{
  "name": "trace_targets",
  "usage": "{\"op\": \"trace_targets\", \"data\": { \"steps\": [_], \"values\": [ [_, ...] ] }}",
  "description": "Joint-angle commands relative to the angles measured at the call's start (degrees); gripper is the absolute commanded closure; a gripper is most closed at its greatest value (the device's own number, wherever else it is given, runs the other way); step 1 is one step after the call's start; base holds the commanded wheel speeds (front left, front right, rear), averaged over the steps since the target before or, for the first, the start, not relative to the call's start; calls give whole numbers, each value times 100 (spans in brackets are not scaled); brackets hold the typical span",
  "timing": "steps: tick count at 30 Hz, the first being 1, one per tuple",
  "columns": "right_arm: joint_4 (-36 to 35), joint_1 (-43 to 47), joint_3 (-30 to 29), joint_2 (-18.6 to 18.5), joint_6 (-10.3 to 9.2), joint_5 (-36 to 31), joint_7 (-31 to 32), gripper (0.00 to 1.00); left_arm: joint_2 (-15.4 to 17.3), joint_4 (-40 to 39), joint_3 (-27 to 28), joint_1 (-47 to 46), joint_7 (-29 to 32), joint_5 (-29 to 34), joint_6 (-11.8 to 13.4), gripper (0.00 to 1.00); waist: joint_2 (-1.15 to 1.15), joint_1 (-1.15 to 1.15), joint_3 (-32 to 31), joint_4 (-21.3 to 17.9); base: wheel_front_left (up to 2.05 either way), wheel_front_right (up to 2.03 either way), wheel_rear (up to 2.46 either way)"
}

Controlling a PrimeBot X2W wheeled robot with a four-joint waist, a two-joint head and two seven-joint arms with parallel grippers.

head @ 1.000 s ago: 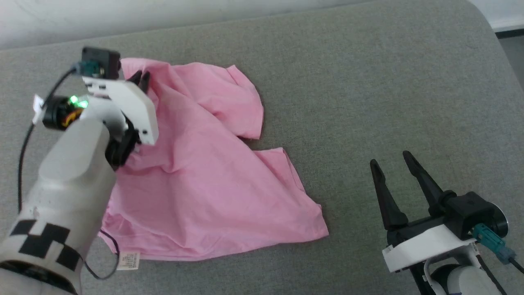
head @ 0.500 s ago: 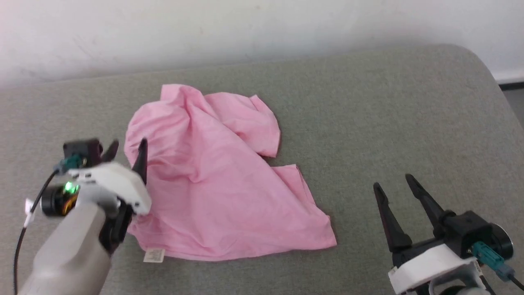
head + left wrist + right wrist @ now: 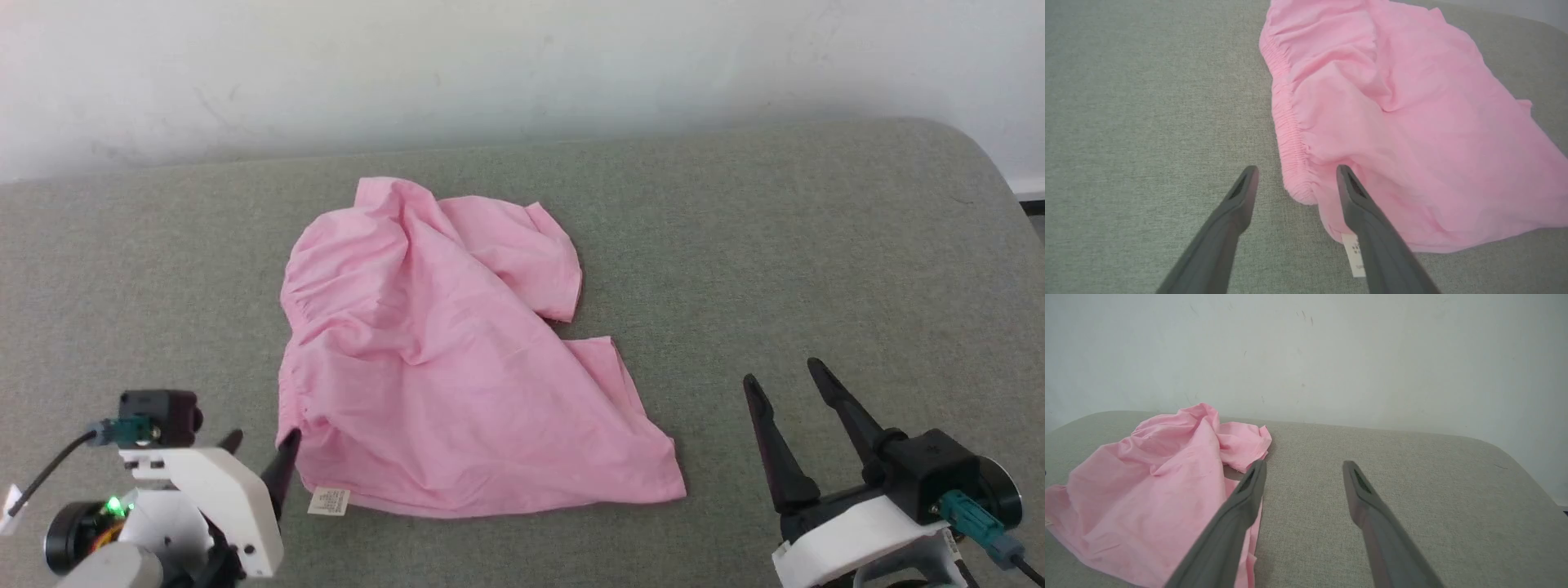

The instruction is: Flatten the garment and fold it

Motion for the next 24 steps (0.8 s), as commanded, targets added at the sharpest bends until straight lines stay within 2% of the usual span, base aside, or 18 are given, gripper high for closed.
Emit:
{"op": "trace_targets", "data": {
  "steps": [1, 4, 8, 16, 19, 20, 24],
  "values": [
    [-7, 18, 8, 14, -4, -7, 21, 0, 51, -106, -17, 97, 89, -29, 59, 0, 0, 1, 20, -26, 0, 0, 0],
    [13, -28, 40, 0, -4, 8, 16, 0, 120, -222, -178, 160, 352, 30, 190, 0, 0, 1, 77, -81, 0, 0, 0],
    [17, -125, 80, -22, -4, 26, -10, 0, 48, 68, -466, 38, 724, 92, 179, 0, 0, 1, 217, -157, 0, 0, 0],
    [132, -181, 87, -65, -4, 118, 129, 0, -348, 990, -930, -322, 1134, 143, -129, 0, 0, 1, 331, -266, 0, 0, 0],
    [260, -148, 130, -136, -4, 251, 407, 0, -468, 1115, -1056, -383, 1246, 93, -304, 93, 0, 1, 321, -255, 0, 0, 0],
    [330, -136, 177, -176, -4, 317, 559, 0, -517, 1133, -1076, -392, 1253, 64, -355, 100, 0, 1, 311, -247, 0, 0, 0],
    [604, -188, 502, -412, -4, 650, 1213, 0, -628, 1134, -1054, -405, 1057, 48, -457, 100, 0, 1, 262, -194, 0, 0, 0]
  ]
}}
